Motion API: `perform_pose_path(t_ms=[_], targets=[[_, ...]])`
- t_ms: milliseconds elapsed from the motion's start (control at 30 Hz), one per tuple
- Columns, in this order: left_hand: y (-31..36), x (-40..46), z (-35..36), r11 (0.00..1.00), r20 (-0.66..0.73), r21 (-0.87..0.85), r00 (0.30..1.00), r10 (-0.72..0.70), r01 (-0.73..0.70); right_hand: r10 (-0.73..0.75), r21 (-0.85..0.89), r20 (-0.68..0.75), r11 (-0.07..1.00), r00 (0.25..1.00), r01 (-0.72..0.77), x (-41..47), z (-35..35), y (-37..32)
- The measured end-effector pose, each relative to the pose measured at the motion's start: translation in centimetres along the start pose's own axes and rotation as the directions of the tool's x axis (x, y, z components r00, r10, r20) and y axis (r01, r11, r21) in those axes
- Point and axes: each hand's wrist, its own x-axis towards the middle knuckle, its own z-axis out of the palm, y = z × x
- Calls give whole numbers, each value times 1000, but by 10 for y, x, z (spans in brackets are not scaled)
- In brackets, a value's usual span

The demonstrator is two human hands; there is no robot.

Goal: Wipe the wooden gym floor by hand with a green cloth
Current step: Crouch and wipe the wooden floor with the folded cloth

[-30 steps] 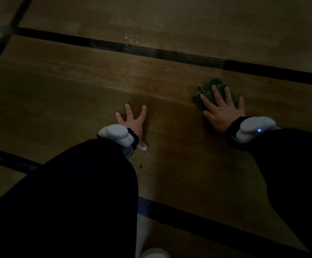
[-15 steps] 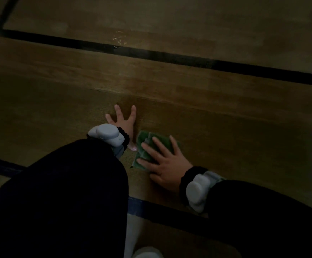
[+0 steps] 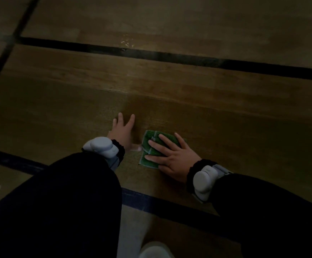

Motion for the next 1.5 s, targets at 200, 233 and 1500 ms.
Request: perform_pose_path(t_ms=[200,233,1500], targets=[[-42,-14,7,987,38,5,986,-163,163,130,-10,-22,991,991,-131,7,-13,27],[-45,-14,8,983,45,-8,982,-183,183,171,-9,-20,985,985,-172,11,-21,39],[-42,-18,9,977,72,-88,979,-189,195,-36,-85,42,996,998,39,34,-28,2]])
